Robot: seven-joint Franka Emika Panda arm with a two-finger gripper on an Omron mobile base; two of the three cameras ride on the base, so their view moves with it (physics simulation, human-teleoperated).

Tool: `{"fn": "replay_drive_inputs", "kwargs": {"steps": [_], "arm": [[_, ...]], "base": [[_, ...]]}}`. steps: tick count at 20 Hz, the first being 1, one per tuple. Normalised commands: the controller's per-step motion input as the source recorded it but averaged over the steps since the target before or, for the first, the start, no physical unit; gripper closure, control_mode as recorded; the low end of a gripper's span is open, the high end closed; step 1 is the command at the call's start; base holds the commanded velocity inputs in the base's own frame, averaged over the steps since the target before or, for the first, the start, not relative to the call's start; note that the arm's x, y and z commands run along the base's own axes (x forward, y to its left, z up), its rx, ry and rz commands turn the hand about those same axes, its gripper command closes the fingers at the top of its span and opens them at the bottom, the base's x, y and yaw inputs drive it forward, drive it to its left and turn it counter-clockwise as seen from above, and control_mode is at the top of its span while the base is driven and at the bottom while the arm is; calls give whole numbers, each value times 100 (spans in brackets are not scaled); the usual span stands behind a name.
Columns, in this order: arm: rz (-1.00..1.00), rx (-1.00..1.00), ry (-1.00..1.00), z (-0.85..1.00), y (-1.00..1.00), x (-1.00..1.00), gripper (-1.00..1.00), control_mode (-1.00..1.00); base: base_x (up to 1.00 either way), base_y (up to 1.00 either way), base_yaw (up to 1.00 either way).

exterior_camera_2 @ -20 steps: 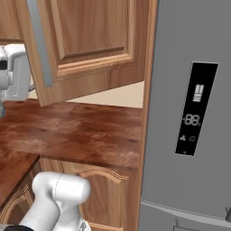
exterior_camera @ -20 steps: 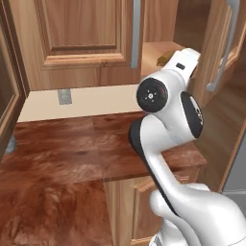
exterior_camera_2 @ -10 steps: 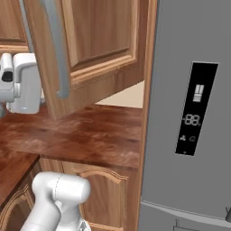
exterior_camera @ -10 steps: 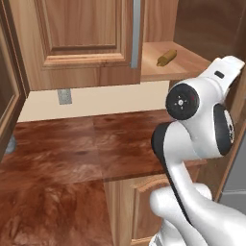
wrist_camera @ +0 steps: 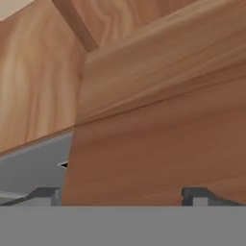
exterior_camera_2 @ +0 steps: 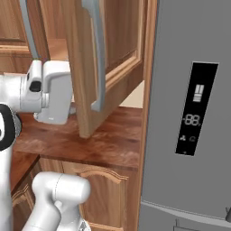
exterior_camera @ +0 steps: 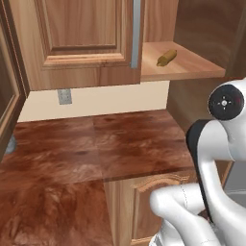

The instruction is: Open the cabinet, retrieve the rolling pin, and place it next to the meat on the cutting board to prepare for tenderizing.

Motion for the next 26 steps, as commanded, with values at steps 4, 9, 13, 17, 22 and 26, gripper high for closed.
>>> {"fn": "replay_drive_inputs", "kwargs": {"steps": [4, 9, 13, 17, 22, 26], "arm": [[-11, 0, 0, -1, -61, -4, -100, -100], [-3, 0, -2, 0, -16, -35, -100, -100], [0, 0, -9, 0, 22, -45, -100, -100], [0, 0, -7, 1, 53, -34, -100, -100], [0, 0, -17, 7, 76, -30, -100, -100], [2, 4, -19, 18, 88, -27, -100, -100]], "base": [[0, 0, 0], [0, 0, 0], [0, 0, 0], [0, 0, 0], [0, 0, 0], [0, 0, 0]]}}
